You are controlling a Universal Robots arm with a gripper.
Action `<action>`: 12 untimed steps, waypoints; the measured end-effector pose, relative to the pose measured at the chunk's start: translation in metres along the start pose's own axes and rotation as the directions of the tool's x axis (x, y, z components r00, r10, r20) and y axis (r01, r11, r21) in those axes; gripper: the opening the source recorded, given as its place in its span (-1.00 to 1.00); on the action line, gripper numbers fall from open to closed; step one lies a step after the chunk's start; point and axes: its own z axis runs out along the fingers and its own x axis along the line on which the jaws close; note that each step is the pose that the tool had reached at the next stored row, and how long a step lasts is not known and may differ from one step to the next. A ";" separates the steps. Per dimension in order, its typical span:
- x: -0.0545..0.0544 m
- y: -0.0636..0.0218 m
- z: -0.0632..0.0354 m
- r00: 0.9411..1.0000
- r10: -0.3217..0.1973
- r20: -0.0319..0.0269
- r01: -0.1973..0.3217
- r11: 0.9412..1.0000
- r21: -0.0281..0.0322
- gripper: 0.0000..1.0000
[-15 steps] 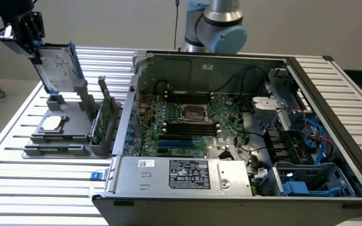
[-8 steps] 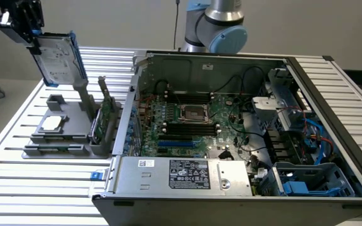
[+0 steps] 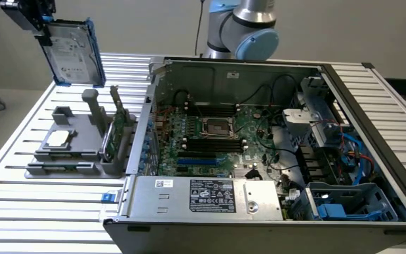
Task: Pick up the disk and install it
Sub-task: 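Pick up the disk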
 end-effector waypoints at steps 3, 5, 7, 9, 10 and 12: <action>0.000 -0.0129 -0.0144 1.000 -0.001 0.000 0.001 1.000 -0.005 -0.34; 0.000 -0.0219 -0.0242 1.000 -0.002 0.000 0.002 1.000 -0.008 -0.34; 0.001 -0.0303 -0.0334 1.000 -0.002 0.000 0.002 1.000 -0.011 -0.34; 0.001 -0.0388 -0.0427 1.000 -0.002 0.000 0.002 1.000 -0.014 -0.34; 0.001 -0.0431 -0.0469 1.000 -0.003 0.000 0.003 1.000 -0.015 -0.34; 0.001 -0.0521 -0.0550 1.000 -0.003 0.001 0.003 1.000 -0.017 -0.34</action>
